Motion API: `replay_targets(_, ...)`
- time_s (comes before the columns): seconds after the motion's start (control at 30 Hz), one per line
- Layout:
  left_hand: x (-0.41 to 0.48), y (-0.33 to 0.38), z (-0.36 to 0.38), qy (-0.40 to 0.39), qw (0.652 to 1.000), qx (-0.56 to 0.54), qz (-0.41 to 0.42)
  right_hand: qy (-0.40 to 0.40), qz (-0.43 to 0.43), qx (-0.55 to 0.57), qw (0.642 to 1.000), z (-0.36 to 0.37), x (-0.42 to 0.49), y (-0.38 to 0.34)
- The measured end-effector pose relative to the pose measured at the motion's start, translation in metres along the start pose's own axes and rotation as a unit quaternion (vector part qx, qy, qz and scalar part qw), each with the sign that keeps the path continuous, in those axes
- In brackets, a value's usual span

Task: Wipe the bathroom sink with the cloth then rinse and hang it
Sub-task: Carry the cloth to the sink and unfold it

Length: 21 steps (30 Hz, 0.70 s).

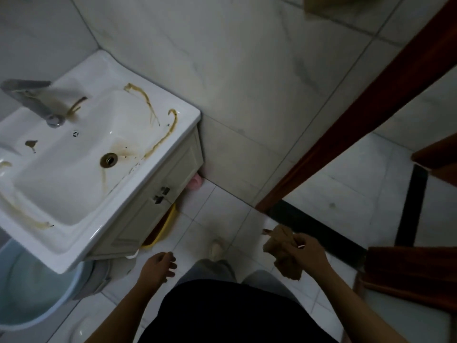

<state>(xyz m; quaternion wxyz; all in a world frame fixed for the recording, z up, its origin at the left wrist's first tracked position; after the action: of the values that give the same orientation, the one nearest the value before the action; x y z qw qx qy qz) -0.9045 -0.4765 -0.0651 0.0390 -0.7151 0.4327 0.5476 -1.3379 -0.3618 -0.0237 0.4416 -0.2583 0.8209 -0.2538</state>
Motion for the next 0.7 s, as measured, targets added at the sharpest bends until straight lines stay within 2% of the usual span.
replay_targets(0.17,0.026,0.105,-0.023,0.002,0.996,0.020,0.091,0.003,-0.001,-0.018,1.000,-0.015,0.045,-0.034)
replay_targets(0.3,0.035,0.138,-0.054,0.036,0.994,-0.003,0.107,-0.041,-0.016,-0.037,0.998,0.007,0.084,-0.087)
replay_targets(0.4,0.033,0.123,-0.079,0.080,0.993,-0.049,0.078,-0.110,-0.049,-0.041,0.992,0.050,0.115,-0.148)
replay_targets(0.5,0.022,0.083,-0.096,0.124,0.985,-0.118,0.013,-0.169,-0.110,-0.081,0.976,0.102,0.143,-0.218)
replay_targets(0.57,0.009,0.051,-0.104,0.162,0.973,-0.163,-0.036,-0.218,-0.172,-0.099,0.956,0.143,0.150,-0.274)
replay_targets(0.7,-0.020,0.005,-0.107,0.218,0.938,-0.248,-0.105,-0.304,-0.236,-0.113,0.916,0.213,0.133,-0.366)
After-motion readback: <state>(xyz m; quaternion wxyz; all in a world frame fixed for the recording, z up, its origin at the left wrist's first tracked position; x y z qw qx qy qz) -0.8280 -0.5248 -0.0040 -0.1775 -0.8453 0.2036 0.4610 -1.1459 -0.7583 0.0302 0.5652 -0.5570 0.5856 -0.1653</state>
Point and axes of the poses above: each hand's wrist, its own x-axis towards the middle knuckle, its own z-axis out of the palm, y = z × x, the point moved 10 cm from there along x, towards the middle knuckle, and after that the axes turned 8 degrees about x, right-handed, at the moved point
